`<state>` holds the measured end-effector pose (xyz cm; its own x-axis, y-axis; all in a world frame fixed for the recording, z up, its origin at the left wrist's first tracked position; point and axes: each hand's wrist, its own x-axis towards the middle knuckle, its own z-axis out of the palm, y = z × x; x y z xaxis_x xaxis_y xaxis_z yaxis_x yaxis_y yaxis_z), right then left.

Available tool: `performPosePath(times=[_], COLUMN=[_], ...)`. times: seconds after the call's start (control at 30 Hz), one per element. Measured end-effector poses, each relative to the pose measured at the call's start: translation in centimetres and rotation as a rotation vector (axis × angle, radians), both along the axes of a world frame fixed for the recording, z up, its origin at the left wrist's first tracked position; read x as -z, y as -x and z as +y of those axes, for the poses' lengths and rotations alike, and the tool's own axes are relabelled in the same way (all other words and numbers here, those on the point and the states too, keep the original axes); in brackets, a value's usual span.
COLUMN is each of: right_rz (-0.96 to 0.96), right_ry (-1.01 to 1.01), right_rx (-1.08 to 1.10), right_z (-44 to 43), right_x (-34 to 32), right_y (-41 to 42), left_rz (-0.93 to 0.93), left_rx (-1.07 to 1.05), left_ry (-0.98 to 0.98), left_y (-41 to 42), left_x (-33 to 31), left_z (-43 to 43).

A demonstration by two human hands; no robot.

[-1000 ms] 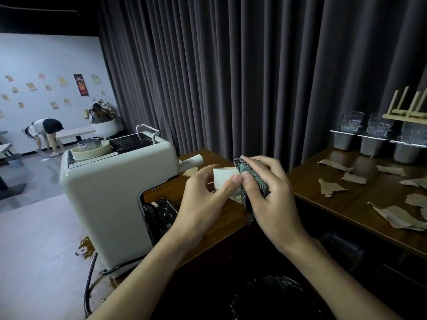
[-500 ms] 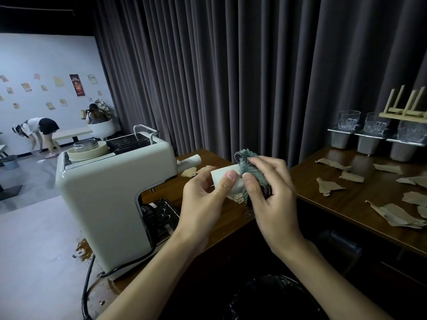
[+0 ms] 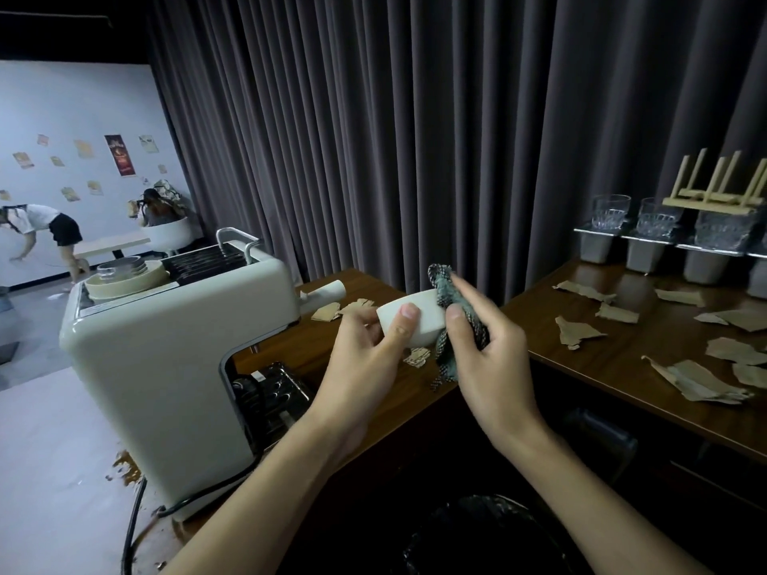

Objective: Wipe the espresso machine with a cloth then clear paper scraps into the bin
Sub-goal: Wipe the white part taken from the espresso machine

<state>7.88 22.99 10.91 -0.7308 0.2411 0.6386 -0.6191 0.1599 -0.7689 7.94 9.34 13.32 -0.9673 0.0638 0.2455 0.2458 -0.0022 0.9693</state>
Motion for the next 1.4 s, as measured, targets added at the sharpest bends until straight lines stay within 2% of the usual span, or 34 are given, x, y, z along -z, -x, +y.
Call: performPosePath(times=[0.27,0.43,0.57,0.7,0.83,0.97,1.1,1.23,1.33,1.4], right_rz=[0.075,0.012,0.011,0.039,0.042,0.015,0.029,0.050,-0.007,-0.027], right_ry=[-0.198,-0.035,-0.034,-0.076,-0.106,-0.002,-0.001,-0.026,0.059,0.045], right_rx=[0.149,0.069,0.035,0.089,0.095,0.052,0.033,0.056,0.052,0.062], right_z=[4.1,7.9,9.4,10.2,10.9,11.4,10.5,10.5,10.9,10.8], right_x=[0.6,0.3,0.3,0.4,0.7,0.5,0.8,1.0,0.6,0.5], right_y=[0.0,0.2,0.0,0.0,0.3,0.9,0.9,1.3,1.7,1.8], left_rz=[0.050,0.060,0.003,-0.050,0.010,0.013,0.020,-0.051,-0.092,-0.160], left_rx=[0.042,0.120,0.118,0.114,0.138,0.177,0.120,0.022,0.052,0.083], left_ry=[0.044,-0.019,-0.065,-0.072,-0.021,-0.048,-0.066,-0.134,-0.161,-0.206], left_y=[1.2,1.6,2.0,2.4,2.9,2.9,2.9,3.0,2.9,2.9], left_x=[-0.1,0.5,0.3,0.1,0.1,0.6,0.8,0.8,0.8,0.6], left_z=[4.2,7.8,10.1,11.4,11.4,11.5,11.7,11.7,11.9,12.0])
